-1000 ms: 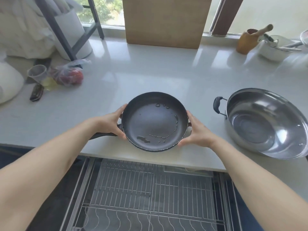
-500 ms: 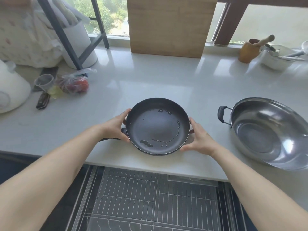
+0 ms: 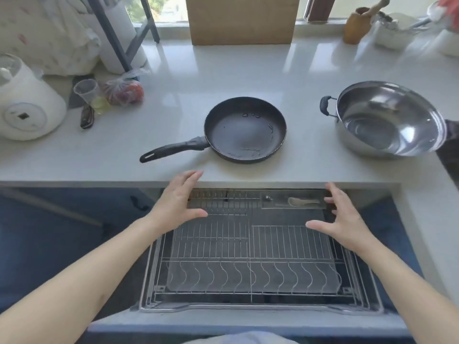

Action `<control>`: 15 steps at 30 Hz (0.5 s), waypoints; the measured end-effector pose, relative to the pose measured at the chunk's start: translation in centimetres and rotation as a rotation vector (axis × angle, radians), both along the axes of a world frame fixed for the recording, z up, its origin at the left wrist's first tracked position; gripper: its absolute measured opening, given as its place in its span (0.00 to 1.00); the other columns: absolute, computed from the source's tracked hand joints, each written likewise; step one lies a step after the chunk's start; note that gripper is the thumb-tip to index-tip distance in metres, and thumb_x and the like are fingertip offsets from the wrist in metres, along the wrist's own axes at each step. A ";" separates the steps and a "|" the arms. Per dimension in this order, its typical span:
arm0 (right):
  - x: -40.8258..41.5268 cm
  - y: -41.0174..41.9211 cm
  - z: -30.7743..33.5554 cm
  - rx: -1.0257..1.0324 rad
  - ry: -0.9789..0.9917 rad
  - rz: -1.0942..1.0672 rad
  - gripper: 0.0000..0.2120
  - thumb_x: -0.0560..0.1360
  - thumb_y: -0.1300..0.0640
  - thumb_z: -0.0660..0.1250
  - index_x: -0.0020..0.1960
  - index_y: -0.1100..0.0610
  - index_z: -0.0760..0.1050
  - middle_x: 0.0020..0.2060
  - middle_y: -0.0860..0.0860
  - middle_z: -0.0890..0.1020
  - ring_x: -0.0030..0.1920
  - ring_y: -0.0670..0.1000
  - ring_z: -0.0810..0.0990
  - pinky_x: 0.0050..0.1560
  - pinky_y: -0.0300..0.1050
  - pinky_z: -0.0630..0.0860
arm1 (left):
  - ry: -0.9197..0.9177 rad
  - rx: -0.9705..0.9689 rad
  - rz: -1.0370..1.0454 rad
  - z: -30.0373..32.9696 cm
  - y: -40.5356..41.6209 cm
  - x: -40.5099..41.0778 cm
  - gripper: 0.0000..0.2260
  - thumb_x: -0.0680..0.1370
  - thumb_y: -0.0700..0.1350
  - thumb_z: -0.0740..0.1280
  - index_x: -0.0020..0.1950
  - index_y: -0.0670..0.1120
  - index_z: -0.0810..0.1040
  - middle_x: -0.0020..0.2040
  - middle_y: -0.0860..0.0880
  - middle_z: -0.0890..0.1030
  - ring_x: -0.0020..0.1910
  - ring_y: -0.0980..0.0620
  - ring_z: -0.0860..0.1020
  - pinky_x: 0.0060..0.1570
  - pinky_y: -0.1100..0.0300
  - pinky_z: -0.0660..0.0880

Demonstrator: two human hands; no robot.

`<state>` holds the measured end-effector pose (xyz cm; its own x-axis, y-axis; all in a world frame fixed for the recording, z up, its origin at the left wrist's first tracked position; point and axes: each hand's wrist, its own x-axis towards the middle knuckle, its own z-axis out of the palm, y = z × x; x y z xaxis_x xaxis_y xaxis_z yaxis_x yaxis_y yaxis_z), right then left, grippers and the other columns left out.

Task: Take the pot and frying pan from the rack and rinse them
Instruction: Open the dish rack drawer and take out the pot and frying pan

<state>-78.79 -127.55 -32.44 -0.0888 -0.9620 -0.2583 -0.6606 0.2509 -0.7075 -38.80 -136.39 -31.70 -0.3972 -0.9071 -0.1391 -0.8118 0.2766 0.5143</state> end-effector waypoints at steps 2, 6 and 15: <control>0.3 5.2 -0.8 0.031 -0.022 -0.065 0.57 0.60 0.39 0.76 0.80 0.50 0.49 0.75 0.44 0.60 0.68 0.43 0.68 0.70 0.52 0.68 | 0.021 0.079 0.053 -1.1 4.8 1.0 0.45 0.70 0.56 0.76 0.79 0.54 0.52 0.77 0.53 0.58 0.75 0.53 0.56 0.75 0.52 0.57; 0.5 15.0 -2.7 0.051 -0.072 -0.223 0.54 0.61 0.39 0.78 0.79 0.48 0.54 0.70 0.40 0.66 0.63 0.39 0.70 0.65 0.47 0.70 | 0.096 0.162 0.209 -2.9 14.8 3.6 0.43 0.71 0.53 0.75 0.79 0.53 0.54 0.74 0.57 0.60 0.73 0.59 0.56 0.71 0.59 0.55; 0.8 29.9 -6.7 0.116 0.112 -0.633 0.50 0.63 0.56 0.82 0.77 0.56 0.58 0.59 0.56 0.72 0.57 0.56 0.75 0.61 0.44 0.71 | 0.012 0.137 0.872 -4.7 31.6 7.2 0.43 0.68 0.48 0.78 0.77 0.46 0.59 0.67 0.44 0.69 0.69 0.44 0.63 0.67 0.44 0.64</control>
